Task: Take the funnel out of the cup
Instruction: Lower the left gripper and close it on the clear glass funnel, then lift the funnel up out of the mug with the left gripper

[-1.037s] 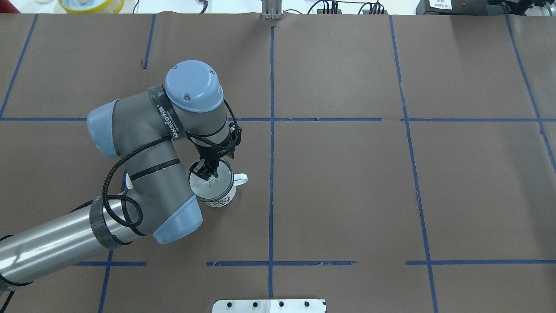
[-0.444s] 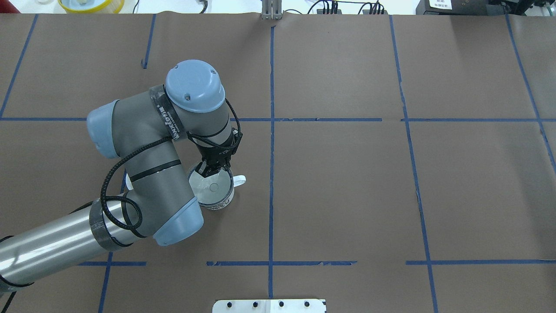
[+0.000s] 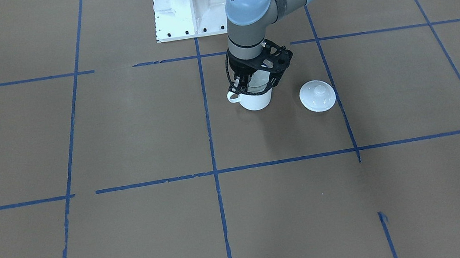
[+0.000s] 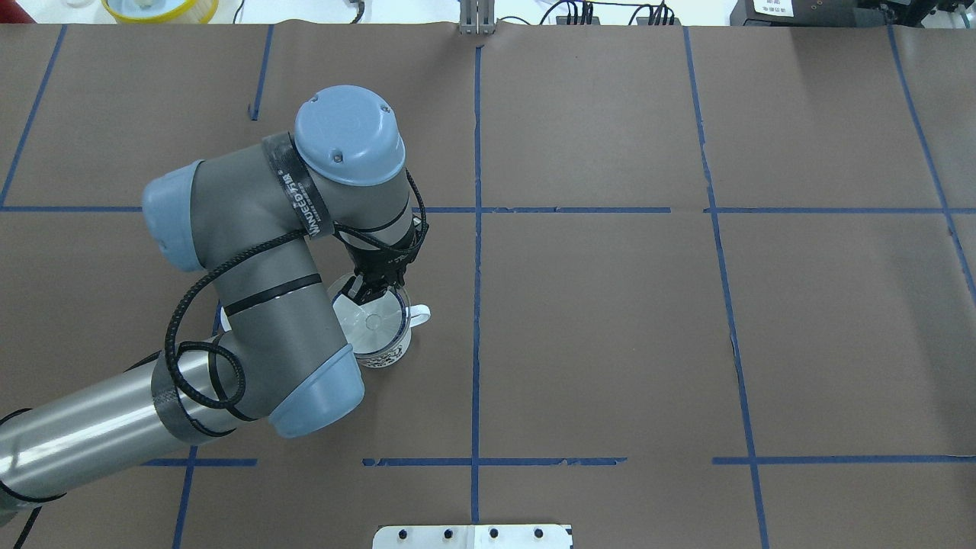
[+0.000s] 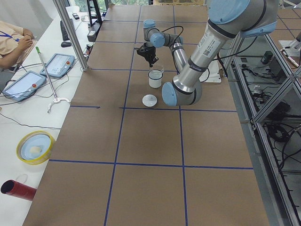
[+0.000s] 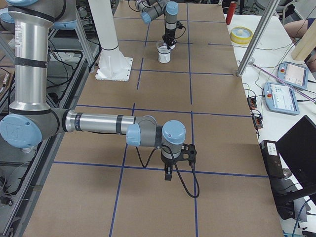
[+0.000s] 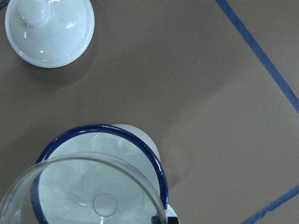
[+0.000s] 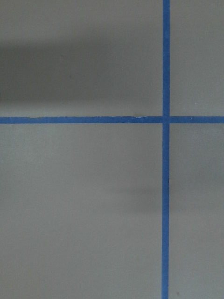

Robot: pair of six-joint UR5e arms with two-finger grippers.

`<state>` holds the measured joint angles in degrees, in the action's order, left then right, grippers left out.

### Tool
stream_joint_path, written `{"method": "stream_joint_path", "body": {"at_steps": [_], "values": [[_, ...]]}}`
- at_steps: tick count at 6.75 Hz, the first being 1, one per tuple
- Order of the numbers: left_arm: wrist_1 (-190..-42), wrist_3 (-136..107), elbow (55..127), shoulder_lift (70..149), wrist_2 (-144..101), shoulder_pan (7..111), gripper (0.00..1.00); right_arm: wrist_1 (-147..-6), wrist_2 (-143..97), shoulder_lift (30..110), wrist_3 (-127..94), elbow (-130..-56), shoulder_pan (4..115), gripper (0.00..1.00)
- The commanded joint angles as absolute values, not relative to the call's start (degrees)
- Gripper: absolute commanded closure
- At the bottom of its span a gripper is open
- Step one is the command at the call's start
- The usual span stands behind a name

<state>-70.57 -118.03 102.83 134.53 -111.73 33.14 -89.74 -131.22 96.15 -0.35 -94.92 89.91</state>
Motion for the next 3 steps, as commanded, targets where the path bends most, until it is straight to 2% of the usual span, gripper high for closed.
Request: {"method": "stream_joint_path", "body": {"at_steps": [1,3], "values": [[-63.8,-116.9,107.9,137.0,-105.8,34.5,1.00,-89.7,-131.2,96.2,-0.4,-94.9,89.9,0.00],[-68.6,-111.0,106.8,136.9,-100.9,41.3,1.00,-89.7,-131.2,96.2,-0.4,-94.9,89.9,0.00]]}}
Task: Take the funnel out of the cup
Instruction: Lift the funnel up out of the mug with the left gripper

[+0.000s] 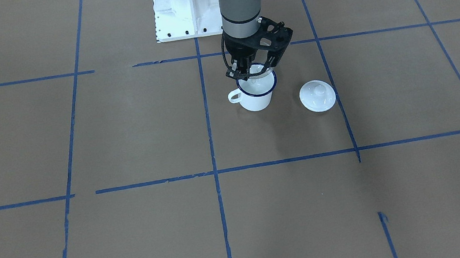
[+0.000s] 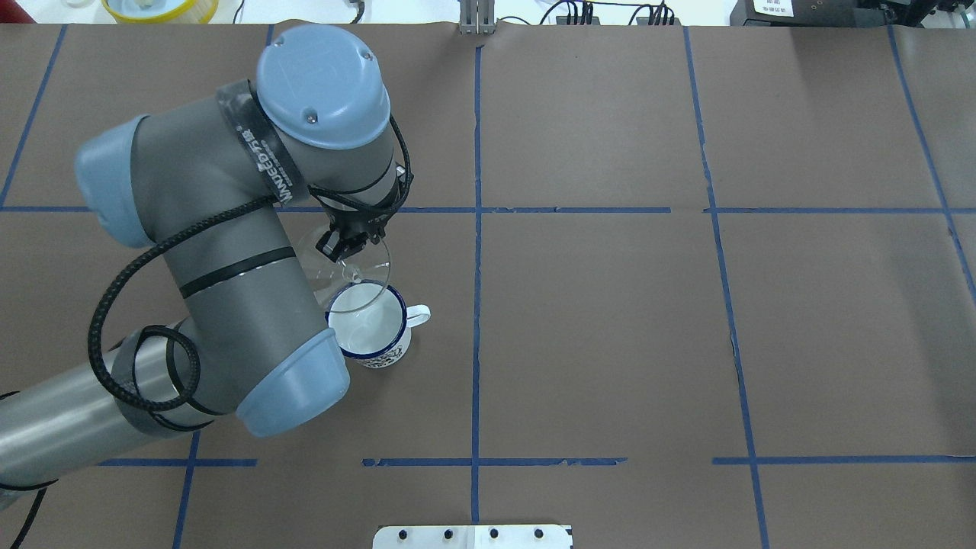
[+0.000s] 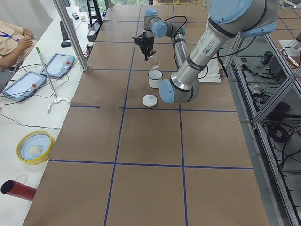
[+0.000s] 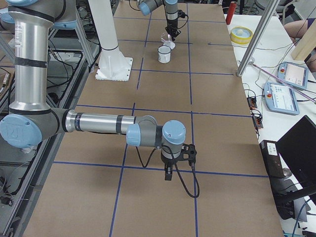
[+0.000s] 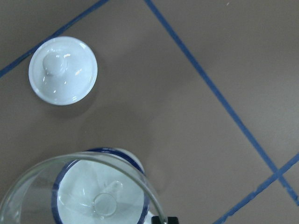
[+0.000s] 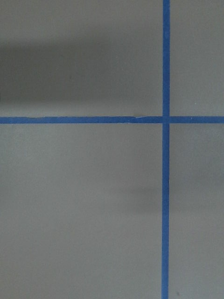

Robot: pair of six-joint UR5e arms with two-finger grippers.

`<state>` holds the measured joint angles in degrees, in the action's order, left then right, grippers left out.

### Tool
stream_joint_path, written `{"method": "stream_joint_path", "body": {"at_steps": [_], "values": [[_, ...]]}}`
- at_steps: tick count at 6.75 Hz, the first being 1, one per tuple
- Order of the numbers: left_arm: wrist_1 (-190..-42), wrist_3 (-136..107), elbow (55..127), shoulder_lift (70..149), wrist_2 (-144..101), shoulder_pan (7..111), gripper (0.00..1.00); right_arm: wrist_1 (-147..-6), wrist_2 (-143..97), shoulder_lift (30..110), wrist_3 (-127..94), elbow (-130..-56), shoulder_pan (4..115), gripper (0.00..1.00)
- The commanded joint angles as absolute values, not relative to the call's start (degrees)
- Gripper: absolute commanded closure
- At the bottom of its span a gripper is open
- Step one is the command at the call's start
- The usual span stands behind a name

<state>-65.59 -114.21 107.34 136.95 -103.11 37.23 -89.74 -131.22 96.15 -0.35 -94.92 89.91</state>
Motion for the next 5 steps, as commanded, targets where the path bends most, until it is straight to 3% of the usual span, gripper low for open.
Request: {"method": "stream_joint_path", "body": {"at_steps": [1,5], "values": [[-78.5,-111.0,102.6,136.6,-100.9,45.5,1.00,-89.7,-131.2,96.2,-0.4,-94.9,89.9,0.00],[-121.9,-117.2,90.0,126.3,-97.7,49.7,1.00,-89.7,-131.2,96.2,-0.4,-94.9,89.9,0.00]]}}
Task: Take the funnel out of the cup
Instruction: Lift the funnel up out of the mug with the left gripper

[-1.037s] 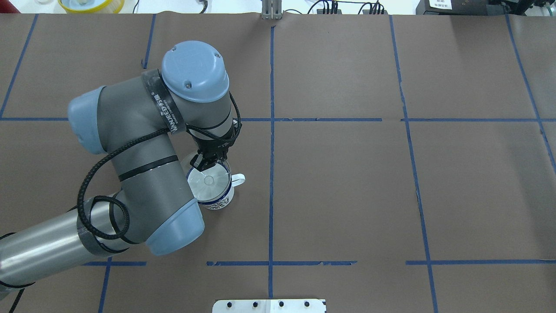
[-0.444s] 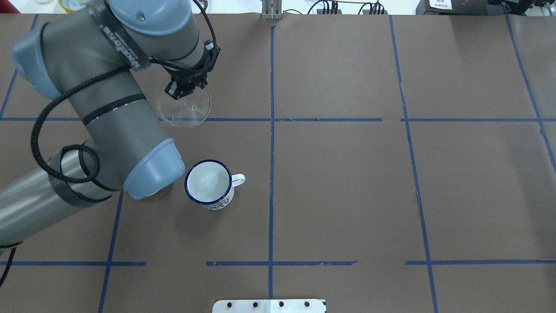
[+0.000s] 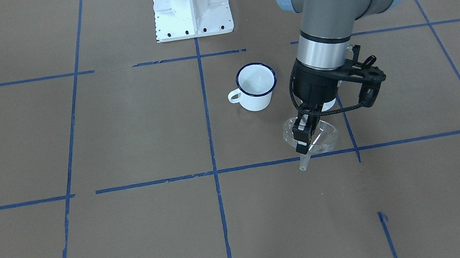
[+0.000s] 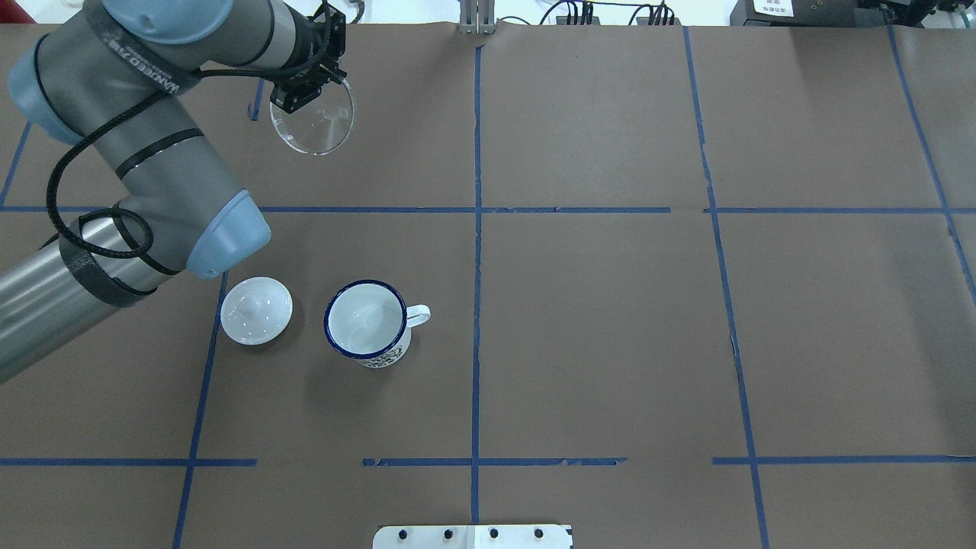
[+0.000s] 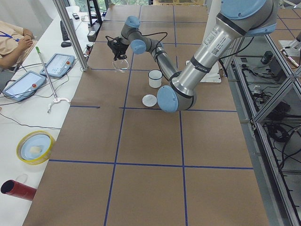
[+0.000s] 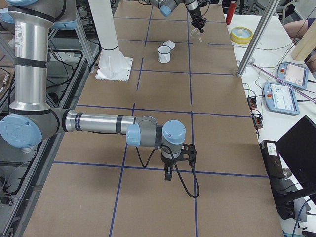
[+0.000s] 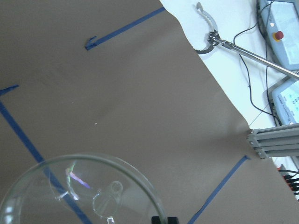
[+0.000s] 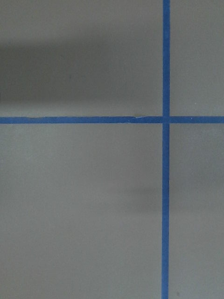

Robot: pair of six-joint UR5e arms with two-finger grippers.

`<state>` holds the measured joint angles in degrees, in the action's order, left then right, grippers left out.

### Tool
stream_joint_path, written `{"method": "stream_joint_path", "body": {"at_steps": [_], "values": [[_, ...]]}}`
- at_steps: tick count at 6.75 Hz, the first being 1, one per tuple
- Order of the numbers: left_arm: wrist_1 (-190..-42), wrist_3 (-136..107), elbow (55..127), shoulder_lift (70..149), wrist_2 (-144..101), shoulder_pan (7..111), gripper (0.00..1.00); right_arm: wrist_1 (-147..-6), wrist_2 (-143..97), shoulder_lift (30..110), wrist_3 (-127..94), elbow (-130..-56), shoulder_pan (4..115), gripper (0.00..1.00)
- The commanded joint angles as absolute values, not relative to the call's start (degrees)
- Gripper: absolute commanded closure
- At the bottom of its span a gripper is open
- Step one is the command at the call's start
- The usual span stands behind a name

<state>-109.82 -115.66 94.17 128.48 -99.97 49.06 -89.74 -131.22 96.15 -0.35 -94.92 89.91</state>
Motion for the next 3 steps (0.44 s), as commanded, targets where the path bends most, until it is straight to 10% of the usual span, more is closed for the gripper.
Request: {"method": "stream_joint_path", "body": {"at_steps": [1,3], "values": [[-133.4,-117.9,81.6,125.9,-93.4,49.4,1.00,-89.7,-131.2,96.2,-0.4,-94.9,89.9,0.00],[-151.5,-120.3,76.2,121.1,-91.1,48.2,1.00,-89.7,-131.2,96.2,-0.4,-94.9,89.9,0.00]]}}
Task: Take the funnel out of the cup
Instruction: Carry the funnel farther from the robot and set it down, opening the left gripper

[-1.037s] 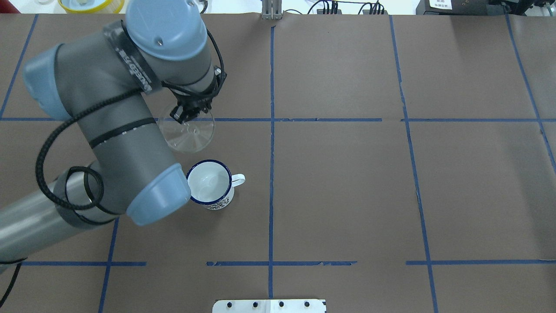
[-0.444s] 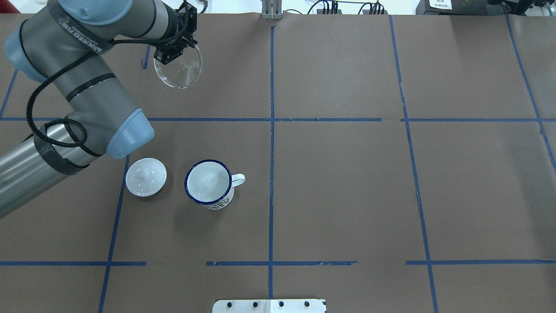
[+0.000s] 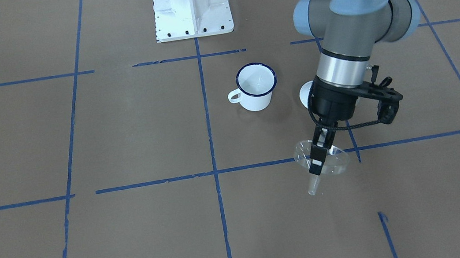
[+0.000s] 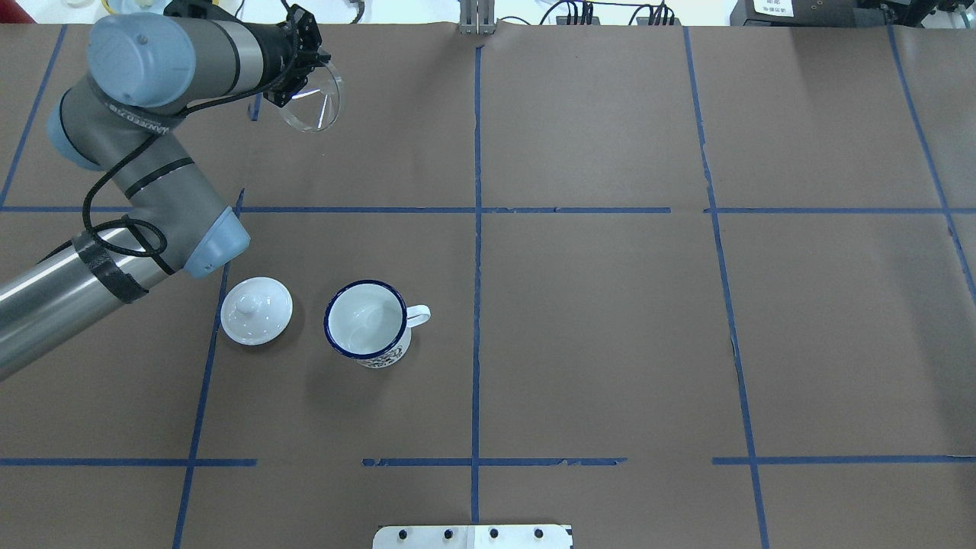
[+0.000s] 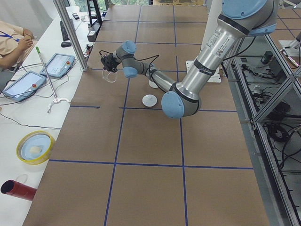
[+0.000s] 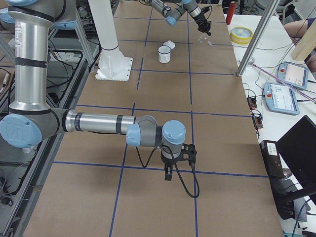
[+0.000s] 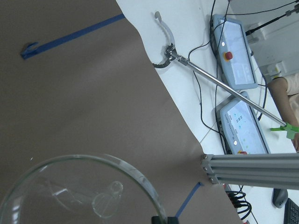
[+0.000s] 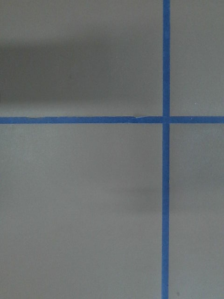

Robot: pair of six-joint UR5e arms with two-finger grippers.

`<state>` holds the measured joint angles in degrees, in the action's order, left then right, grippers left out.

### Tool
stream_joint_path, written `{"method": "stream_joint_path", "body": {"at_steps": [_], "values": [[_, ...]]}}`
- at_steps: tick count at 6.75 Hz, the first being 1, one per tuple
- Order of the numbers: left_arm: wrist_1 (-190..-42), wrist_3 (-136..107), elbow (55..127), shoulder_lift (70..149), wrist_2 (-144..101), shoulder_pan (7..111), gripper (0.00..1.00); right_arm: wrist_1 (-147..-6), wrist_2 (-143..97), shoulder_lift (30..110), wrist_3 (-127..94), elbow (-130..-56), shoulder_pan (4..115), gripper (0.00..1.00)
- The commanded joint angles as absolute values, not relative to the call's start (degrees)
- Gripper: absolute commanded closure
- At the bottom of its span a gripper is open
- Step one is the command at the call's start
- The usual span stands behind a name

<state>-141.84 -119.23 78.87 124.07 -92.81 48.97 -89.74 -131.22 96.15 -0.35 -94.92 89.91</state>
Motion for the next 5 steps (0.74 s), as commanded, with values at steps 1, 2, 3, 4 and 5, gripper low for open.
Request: {"method": "stream_joint_path", "body": {"at_steps": [1,2,3,4,5], "values": [[-156.0,-120.3,73.9,120.6,-90.4,47.8,1.00,-89.7,-131.2,96.2,-0.4,-94.9,89.9,0.00],[-159.5,-120.3,71.5,120.4,-89.7,45.8,1.00,-89.7,-131.2,96.2,-0.4,-94.9,89.9,0.00],[-159.7,-120.3,70.8,120.3,-88.5,44.3,1.00,-89.7,-131.2,96.2,-0.4,-94.9,89.9,0.00],[-159.7,-120.3,70.8,120.3,-88.3,43.8,1.00,-89.7,-131.2,96.2,-0.4,-94.9,89.9,0.00],[-159.7,-120.3,70.0,120.4,-88.3,43.2,1.00,-89.7,-131.2,96.2,-0.4,-94.9,89.9,0.00]]}}
